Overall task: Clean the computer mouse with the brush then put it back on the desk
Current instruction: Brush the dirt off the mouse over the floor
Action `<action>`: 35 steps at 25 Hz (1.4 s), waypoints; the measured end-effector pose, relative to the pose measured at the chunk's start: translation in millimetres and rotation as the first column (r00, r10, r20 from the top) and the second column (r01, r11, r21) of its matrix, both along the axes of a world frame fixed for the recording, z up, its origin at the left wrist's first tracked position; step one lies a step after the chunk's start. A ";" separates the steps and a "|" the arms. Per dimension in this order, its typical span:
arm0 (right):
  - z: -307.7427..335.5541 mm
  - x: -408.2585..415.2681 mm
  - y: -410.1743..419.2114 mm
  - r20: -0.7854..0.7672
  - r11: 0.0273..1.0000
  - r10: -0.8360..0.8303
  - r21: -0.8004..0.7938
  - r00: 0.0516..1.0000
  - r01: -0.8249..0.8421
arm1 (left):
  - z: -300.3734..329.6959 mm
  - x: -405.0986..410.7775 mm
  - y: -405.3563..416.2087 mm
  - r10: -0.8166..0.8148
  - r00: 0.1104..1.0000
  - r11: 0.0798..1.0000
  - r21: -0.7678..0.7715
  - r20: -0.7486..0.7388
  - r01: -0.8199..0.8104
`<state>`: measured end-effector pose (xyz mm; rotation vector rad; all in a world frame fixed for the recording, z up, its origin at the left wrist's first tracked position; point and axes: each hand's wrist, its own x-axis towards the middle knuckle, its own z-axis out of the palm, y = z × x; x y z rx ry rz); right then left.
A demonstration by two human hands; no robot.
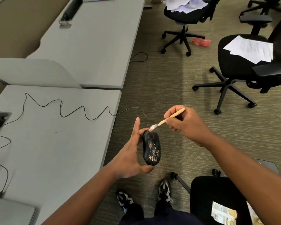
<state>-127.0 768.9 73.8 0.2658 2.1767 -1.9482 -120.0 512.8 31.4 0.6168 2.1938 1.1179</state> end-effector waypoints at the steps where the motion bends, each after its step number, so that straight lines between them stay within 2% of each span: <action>1: 1.8 -0.4 1.0 0.015 0.999 -0.006 -0.047 1.000 0.006 | 0.4 -0.3 0.2 0.002 1.000 1.000 0.001 -0.001 -0.002; 3: 3.7 -2.7 1.9 0.043 0.997 0.027 -0.080 0.999 -0.023 | 1.1 -0.3 0.5 0.004 1.000 1.000 -0.004 -0.004 -0.004; 8: 5.2 -4.0 -2.3 0.016 0.987 0.142 0.080 0.990 -0.143 | 1.5 1.2 0.7 -0.002 1.000 1.000 0.002 0.004 0.002; 12: 2.2 -4.2 -5.8 -0.079 0.955 0.146 0.271 0.986 -0.120 | 1.7 2.2 -0.1 -0.008 1.000 1.000 0.009 0.008 0.008; 15: -5.8 0.6 -11.9 -0.179 0.945 0.100 0.325 0.979 -0.037 | 3.2 1.9 0.8 0.006 1.000 1.000 0.016 0.025 -0.006; 19: -3.3 5.3 -11.7 -0.224 0.971 -0.001 0.234 0.975 0.055 | 4.9 -1.3 2.7 0.008 0.999 1.000 0.014 0.031 -0.009; 24: 7.9 5.7 -10.4 -0.157 0.950 0.132 0.301 0.979 -0.080 | 4.4 -4.4 2.8 0.007 1.000 1.000 0.005 0.021 -0.007; 26: 4.6 5.0 -11.8 -0.156 0.944 0.128 0.321 0.979 -0.072 | 4.3 -4.0 3.6 -0.001 0.999 1.000 0.012 0.033 0.001; 32: -10.6 6.2 -12.3 -0.176 0.949 0.013 0.313 0.984 0.043 | 3.1 -0.5 6.3 -0.008 0.999 1.000 0.024 0.034 0.007; 35: -8.8 7.6 -3.4 -0.132 0.973 -0.118 0.184 0.984 0.141 | 3.4 -0.8 6.6 -0.007 1.000 1.000 0.025 0.024 0.007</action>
